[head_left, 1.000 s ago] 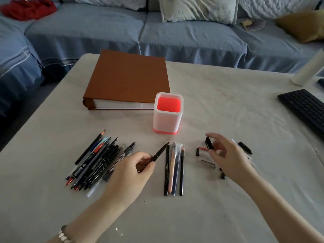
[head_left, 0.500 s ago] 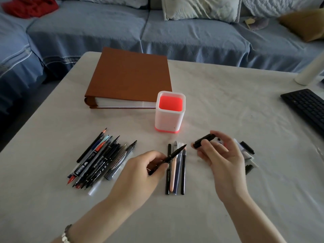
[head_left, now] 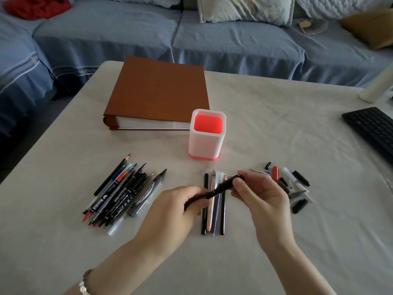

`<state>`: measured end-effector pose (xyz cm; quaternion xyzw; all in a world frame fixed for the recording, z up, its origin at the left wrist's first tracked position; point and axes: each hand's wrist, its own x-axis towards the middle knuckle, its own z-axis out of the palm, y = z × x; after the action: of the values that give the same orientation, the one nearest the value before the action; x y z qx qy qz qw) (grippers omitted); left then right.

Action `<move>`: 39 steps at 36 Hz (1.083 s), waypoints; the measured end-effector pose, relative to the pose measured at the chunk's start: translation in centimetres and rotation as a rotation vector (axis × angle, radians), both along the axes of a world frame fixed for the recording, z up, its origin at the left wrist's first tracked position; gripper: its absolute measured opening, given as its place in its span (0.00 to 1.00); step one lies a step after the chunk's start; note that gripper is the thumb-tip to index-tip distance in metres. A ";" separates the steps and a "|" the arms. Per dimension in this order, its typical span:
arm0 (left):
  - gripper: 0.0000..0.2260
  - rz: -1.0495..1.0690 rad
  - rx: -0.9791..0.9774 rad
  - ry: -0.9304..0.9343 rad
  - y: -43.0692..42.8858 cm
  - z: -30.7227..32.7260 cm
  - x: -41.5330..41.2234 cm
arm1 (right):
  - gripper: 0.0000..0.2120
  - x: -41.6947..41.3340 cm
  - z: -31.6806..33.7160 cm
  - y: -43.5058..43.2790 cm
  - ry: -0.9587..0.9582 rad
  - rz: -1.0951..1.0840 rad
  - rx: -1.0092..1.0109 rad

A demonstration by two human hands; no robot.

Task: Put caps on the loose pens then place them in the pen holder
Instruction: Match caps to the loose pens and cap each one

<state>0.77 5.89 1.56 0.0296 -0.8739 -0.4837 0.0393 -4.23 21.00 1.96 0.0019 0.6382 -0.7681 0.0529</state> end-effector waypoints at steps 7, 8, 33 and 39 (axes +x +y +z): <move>0.06 -0.062 0.018 0.002 0.1 0.2 -0.2 | 0.10 0.4 0.0 0.1 0.028 -0.017 -0.030; 0.08 -0.068 0.036 -0.006 0.1 0.1 -0.3 | 0.10 0.4 0.0 0.1 0.037 -0.026 -0.045; 0.05 0.352 0.669 -0.269 -0.7 -0.7 -3.1 | 0.09 -10.1 -4.6 9.8 -0.004 -0.008 1.397; 0.03 0.423 0.748 -0.186 -1.1 -0.9 -2.6 | 0.07 -10.6 -5.7 9.3 -0.125 0.025 1.499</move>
<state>-1.83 4.79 0.63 0.2635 -0.6133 -0.7432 0.0450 -14.82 30.30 -3.72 0.0737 0.9859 -0.1258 0.0821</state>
